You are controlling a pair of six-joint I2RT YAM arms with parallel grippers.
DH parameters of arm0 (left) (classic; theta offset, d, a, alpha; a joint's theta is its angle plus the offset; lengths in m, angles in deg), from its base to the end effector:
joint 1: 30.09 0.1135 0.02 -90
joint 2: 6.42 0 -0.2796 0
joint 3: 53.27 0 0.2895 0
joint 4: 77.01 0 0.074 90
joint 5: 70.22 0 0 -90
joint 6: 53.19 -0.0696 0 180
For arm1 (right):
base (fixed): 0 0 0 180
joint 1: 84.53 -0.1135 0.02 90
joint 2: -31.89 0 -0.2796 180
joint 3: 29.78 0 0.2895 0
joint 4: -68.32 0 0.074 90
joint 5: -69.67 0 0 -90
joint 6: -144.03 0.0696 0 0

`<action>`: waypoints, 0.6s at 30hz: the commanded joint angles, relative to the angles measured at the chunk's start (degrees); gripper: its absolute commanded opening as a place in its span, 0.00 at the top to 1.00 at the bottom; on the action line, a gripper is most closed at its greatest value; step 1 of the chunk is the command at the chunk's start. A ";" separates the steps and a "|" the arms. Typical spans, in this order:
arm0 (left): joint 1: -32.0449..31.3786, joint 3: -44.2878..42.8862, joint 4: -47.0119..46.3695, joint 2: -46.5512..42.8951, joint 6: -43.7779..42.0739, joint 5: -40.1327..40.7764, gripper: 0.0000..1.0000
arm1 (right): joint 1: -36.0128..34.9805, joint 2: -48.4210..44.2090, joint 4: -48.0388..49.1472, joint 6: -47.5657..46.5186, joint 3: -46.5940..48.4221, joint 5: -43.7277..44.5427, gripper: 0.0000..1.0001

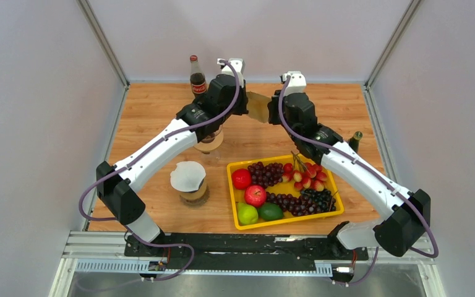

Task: Place the coffee filter in the dripper

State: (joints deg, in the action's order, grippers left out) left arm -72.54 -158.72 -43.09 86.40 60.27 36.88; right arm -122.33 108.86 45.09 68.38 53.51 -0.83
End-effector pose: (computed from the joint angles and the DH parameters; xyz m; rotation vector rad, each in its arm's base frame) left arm 0.3438 -0.2867 0.4050 0.1237 1.9511 -0.4778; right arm 0.3131 0.2135 0.3772 -0.1449 1.8547 0.3164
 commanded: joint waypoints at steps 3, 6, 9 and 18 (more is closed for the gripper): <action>-0.25 -2.73 4.42 -1.10 -2.57 2.51 0.84 | 1.69 -0.36 0.06 3.94 2.17 2.07 0.98; -0.28 -2.85 6.40 -1.16 -3.54 1.97 0.90 | 2.09 0.16 -0.99 4.66 2.86 2.01 0.98; -0.68 -3.36 8.48 -0.95 -4.55 2.35 0.92 | 2.52 0.54 -2.07 5.01 3.45 2.07 0.99; -1.11 -5.01 9.87 -0.53 -3.35 -2.59 0.99 | 2.57 2.81 -1.40 -2.60 3.77 -15.45 0.82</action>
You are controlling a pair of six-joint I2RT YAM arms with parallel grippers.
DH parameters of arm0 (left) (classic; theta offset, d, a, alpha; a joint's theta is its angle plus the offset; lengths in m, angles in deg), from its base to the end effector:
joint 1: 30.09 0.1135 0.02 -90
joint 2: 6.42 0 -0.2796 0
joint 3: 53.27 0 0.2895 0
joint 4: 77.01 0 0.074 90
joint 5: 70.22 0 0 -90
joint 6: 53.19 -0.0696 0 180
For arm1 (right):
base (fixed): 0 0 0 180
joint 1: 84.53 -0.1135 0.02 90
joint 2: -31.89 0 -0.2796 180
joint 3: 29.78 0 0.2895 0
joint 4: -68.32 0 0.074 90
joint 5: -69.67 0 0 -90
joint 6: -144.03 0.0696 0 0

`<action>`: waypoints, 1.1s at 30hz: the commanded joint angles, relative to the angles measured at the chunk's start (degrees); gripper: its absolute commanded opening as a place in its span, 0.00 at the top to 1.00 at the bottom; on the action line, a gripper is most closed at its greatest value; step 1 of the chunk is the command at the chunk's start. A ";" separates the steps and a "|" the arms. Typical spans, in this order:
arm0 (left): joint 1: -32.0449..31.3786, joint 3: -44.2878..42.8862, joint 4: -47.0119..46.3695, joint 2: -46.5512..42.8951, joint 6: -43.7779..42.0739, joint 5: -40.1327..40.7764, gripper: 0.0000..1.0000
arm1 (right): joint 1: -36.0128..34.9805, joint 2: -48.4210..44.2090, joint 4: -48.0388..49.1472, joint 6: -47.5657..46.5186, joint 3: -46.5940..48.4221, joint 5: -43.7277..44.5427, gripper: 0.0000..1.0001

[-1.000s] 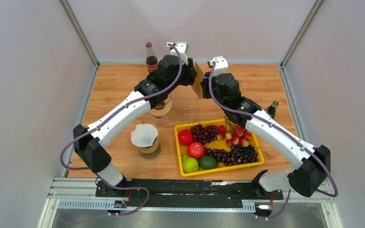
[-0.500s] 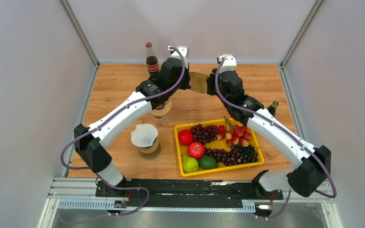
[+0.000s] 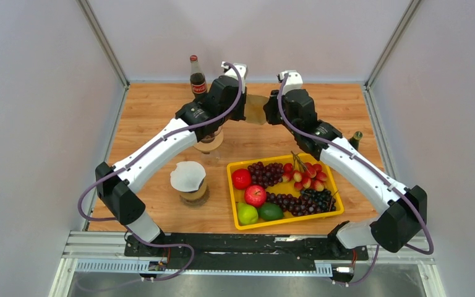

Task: Place the coffee filter in the dripper

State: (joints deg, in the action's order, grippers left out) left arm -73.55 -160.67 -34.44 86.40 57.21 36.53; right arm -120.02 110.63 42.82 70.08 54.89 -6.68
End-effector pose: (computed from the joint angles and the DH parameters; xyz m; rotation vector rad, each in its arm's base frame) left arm 0.3318 -0.2868 0.3996 0.2323 2.0469 -0.3958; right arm 0.3245 0.2112 0.3702 -0.1638 1.9136 0.3810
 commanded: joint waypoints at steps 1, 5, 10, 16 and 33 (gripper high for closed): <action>-0.13 -3.43 1.21 -0.42 0.01 -2.75 1.00 | 0.24 1.18 1.09 -4.61 2.25 -10.89 0.80; -0.25 -4.07 1.44 -0.26 0.91 -3.49 1.00 | 0.20 1.33 2.46 -5.50 1.96 -12.67 0.60; -0.22 -4.47 2.07 0.11 1.78 -5.18 1.00 | -0.08 1.44 6.76 -5.76 0.73 -10.63 0.50; -0.29 -6.41 4.56 1.43 2.57 -5.36 1.00 | -2.11 1.13 12.79 -7.05 -1.11 -4.92 0.48; -0.24 -8.36 7.11 1.47 -0.01 -1.32 1.00 | -2.66 3.96 5.60 -9.05 0.40 7.99 0.70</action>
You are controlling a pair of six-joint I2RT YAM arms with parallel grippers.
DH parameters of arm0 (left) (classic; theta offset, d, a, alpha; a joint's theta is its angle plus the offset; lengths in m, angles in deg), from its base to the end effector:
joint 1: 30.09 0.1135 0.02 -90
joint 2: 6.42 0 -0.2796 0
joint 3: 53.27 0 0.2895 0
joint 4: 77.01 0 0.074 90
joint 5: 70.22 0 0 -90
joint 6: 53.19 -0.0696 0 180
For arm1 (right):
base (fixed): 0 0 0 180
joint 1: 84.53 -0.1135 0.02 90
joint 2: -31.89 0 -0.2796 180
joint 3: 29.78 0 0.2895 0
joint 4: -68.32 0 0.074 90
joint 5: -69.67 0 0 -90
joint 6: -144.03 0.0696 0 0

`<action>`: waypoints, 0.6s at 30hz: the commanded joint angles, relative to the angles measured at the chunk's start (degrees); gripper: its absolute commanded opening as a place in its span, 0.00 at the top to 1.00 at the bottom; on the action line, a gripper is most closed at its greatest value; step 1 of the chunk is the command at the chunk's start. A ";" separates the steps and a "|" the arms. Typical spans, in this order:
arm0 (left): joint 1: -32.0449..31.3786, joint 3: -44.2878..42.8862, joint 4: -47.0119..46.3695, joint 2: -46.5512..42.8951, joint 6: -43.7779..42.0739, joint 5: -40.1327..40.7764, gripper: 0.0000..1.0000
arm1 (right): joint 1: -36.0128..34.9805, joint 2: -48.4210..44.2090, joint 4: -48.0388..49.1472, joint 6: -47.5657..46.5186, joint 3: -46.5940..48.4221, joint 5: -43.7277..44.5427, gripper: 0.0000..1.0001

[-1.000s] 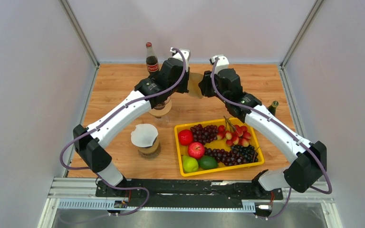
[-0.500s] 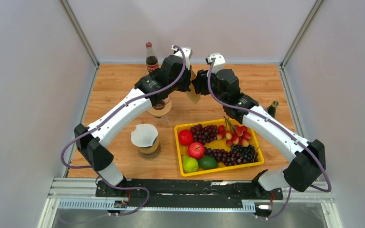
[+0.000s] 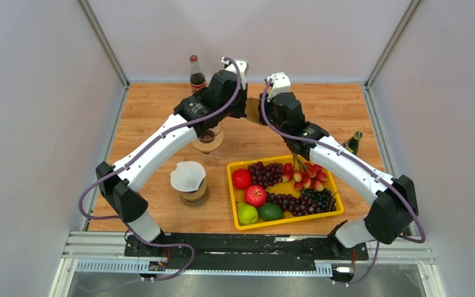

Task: Place the coffee filter in the dripper

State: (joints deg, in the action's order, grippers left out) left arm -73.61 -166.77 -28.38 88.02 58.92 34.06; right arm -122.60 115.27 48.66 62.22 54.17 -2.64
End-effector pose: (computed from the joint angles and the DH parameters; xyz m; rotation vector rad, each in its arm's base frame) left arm 0.3296 -0.2894 0.4170 0.2389 2.0858 -0.4404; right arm 0.3357 0.2361 0.3482 -0.2840 1.8744 0.2574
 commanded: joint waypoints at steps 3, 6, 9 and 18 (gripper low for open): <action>-0.20 -2.03 2.45 -0.15 -3.04 0.92 1.00 | -0.08 -1.17 -0.36 -1.41 1.16 4.75 0.77; -0.29 -1.79 3.85 -0.13 -4.31 1.79 1.00 | -0.08 -1.73 -0.65 -1.16 0.91 6.06 0.78; -0.25 -1.13 5.00 -0.52 -5.24 3.05 1.00 | 0.00 -2.14 -2.06 -0.51 1.42 6.83 0.78; -0.24 -0.81 4.86 -0.91 -6.22 4.35 1.00 | 0.10 -2.44 -6.61 -2.03 3.42 -4.96 0.70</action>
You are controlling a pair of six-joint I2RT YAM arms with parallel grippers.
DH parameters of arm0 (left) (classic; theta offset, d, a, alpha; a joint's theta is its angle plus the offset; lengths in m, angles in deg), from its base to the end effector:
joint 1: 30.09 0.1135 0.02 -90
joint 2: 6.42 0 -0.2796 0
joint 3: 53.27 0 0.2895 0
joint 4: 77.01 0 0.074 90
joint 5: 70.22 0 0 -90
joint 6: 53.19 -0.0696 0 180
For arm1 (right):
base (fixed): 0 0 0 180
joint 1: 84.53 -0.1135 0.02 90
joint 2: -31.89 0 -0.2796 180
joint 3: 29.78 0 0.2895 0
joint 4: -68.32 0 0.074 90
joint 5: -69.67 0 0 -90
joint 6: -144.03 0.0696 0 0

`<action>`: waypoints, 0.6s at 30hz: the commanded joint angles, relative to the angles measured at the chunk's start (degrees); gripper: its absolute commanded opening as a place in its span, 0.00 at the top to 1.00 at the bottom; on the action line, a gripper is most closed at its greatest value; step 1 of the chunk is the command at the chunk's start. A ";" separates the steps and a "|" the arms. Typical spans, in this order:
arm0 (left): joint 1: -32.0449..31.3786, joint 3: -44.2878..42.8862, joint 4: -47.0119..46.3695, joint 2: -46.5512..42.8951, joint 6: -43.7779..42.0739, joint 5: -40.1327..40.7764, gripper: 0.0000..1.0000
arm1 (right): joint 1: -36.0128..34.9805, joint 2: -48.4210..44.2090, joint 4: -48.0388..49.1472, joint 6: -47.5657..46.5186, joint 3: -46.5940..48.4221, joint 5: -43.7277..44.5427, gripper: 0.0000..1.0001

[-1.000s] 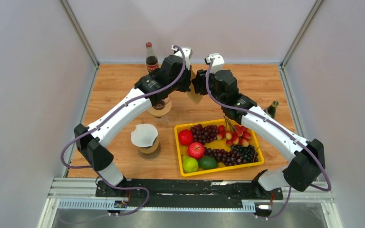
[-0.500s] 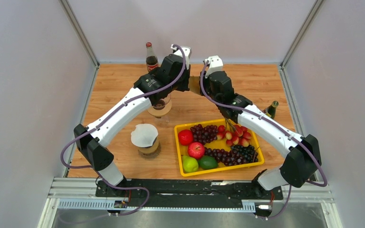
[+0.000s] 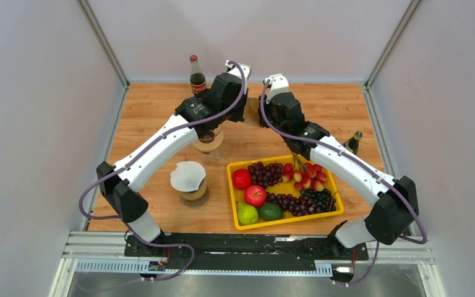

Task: Place the coffee filter in the dripper

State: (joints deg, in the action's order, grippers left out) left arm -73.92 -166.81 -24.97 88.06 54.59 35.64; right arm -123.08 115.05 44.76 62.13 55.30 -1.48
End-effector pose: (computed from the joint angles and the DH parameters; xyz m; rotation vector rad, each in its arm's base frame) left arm 0.3260 -0.2866 0.4101 0.3237 2.1160 -0.3384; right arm 0.3316 0.2355 0.3492 -0.2956 1.9110 0.2238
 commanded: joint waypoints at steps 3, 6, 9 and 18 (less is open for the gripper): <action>0.04 -1.47 1.25 -0.53 -1.58 3.28 1.00 | 0.58 -2.78 -2.82 -3.21 2.18 -12.42 0.62; 0.10 -2.64 1.34 0.10 -1.41 3.49 1.00 | 0.58 -3.91 -2.77 -3.76 2.40 -16.30 0.49; 0.09 -3.32 1.56 0.31 -1.33 3.76 1.00 | 0.58 -5.68 -2.67 -4.01 2.63 -17.91 0.33; 1.88 -5.26 2.19 2.00 -0.98 4.36 1.00 | 0.90 -12.48 -0.95 -2.69 0.67 -15.67 0.00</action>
State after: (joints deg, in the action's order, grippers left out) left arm -73.33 -169.32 -22.94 89.35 54.20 39.88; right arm -122.60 106.35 40.87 58.63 55.37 -19.10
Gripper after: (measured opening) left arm 0.007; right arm 0.994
